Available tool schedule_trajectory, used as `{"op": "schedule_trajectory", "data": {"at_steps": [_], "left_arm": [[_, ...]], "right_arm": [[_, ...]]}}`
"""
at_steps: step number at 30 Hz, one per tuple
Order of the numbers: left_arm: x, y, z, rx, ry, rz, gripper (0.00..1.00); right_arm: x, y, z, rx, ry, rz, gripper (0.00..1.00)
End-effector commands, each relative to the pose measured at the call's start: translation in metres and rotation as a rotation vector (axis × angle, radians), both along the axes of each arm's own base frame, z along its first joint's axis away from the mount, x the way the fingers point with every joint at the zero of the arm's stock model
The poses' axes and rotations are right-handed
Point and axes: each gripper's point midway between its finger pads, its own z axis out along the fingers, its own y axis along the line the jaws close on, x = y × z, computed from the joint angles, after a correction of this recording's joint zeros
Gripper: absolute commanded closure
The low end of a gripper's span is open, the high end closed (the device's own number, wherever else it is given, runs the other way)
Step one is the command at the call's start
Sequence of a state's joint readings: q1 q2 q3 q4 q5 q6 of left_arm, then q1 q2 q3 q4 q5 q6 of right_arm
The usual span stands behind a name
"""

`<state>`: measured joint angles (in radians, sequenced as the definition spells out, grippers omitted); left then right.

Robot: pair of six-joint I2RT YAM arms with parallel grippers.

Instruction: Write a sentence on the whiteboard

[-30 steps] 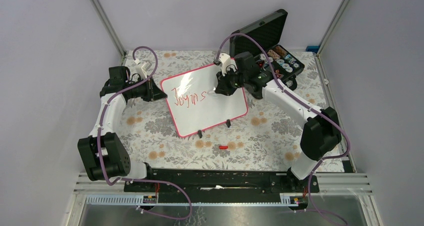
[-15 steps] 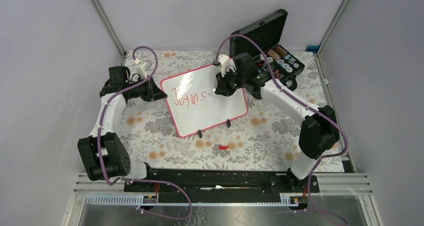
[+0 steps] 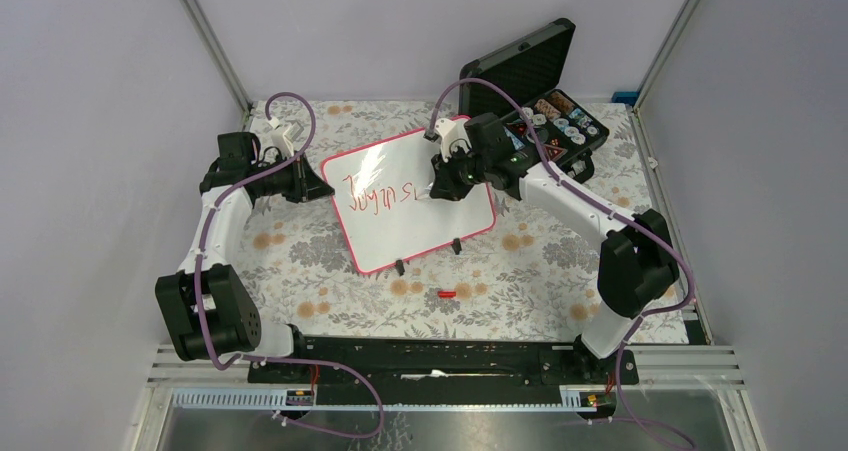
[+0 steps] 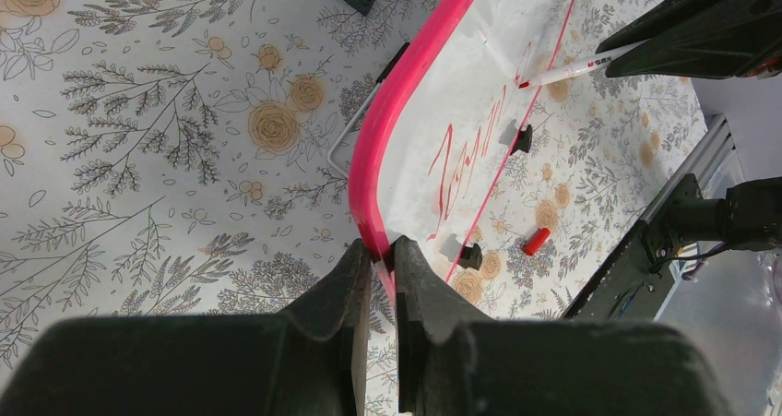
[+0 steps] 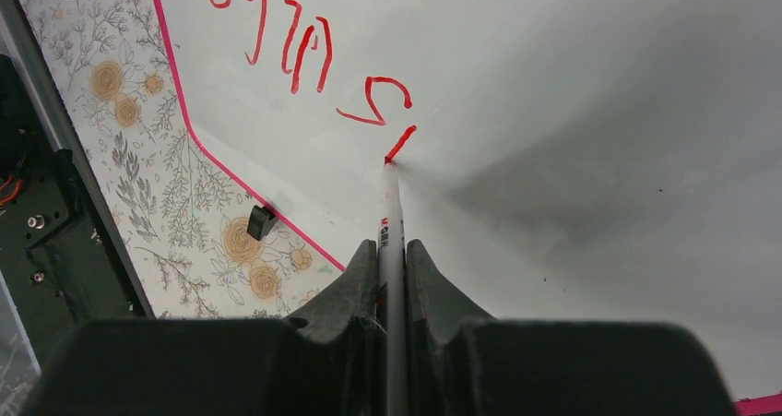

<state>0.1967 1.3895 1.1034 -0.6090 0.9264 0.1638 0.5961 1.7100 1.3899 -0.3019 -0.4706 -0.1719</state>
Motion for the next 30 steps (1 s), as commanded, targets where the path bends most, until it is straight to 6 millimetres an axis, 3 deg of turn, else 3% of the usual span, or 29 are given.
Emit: {"op": "schedule_trajectory", "data": {"at_steps": [1,16,23,30], "left_arm": [[0.012,0.003,0.011,0.039,-0.088,-0.007,1.00],[0.011,0.003,0.010,0.042,-0.088,-0.005,1.00],[0.012,0.003,0.010,0.044,-0.089,-0.005,1.00],[0.012,0.003,0.009,0.043,-0.085,-0.006,1.00]], "right_arm": [[0.011,0.002,0.023,0.023,-0.083,-0.019,1.00],[0.032,-0.002,0.040,0.043,-0.116,-0.070,1.00],[0.037,-0.013,0.039,0.033,-0.121,-0.091,1.00],[0.026,-0.015,0.023,0.023,-0.080,-0.069,1.00]]}}
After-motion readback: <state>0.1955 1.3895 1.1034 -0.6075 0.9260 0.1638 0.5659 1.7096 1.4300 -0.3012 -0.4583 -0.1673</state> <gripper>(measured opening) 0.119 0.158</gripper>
